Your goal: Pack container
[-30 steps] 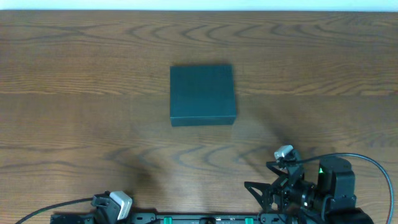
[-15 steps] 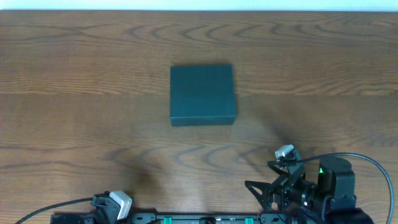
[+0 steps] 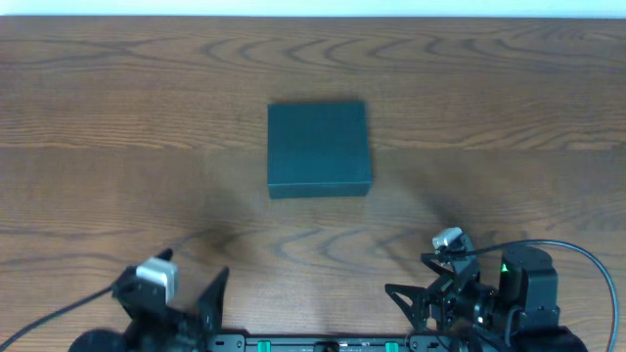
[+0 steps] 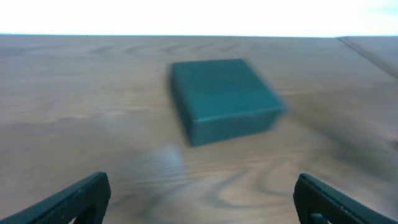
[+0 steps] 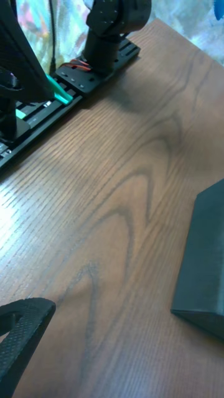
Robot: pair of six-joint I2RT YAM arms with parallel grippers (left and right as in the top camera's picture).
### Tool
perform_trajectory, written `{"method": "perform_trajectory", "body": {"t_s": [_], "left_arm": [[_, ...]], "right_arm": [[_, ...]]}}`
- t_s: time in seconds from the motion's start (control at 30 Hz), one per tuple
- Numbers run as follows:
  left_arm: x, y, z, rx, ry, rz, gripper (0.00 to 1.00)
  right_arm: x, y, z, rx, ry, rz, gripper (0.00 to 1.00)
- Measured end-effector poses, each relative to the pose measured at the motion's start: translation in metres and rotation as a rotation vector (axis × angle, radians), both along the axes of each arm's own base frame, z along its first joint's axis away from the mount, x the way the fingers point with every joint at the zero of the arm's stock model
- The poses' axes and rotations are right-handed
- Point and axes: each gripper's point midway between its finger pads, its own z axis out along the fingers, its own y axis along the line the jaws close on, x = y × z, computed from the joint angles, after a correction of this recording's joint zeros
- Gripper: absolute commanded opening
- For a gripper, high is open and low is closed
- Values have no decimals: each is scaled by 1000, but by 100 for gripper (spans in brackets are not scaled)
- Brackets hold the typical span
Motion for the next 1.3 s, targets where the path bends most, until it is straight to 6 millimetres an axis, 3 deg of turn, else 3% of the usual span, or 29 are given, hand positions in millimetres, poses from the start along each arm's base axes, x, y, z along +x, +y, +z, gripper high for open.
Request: {"method": "perform_trajectory", "body": {"t_s": [0.27, 0.5, 0.9, 1.07, 1.3], "left_arm": [[52, 34, -62, 86, 38, 227, 95], [69, 49, -101, 104, 61, 310, 95], [71, 56, -123, 120, 86, 348, 95], [75, 56, -145, 127, 114, 348, 95], [77, 57, -142, 127, 99, 354, 95]], "right_arm": [[0, 0, 0, 0, 1, 0, 99], [0, 0, 0, 0, 1, 0, 99], [0, 0, 0, 0, 1, 0, 99], [0, 0, 0, 0, 1, 0, 99], [0, 0, 0, 0, 1, 0, 99]]}}
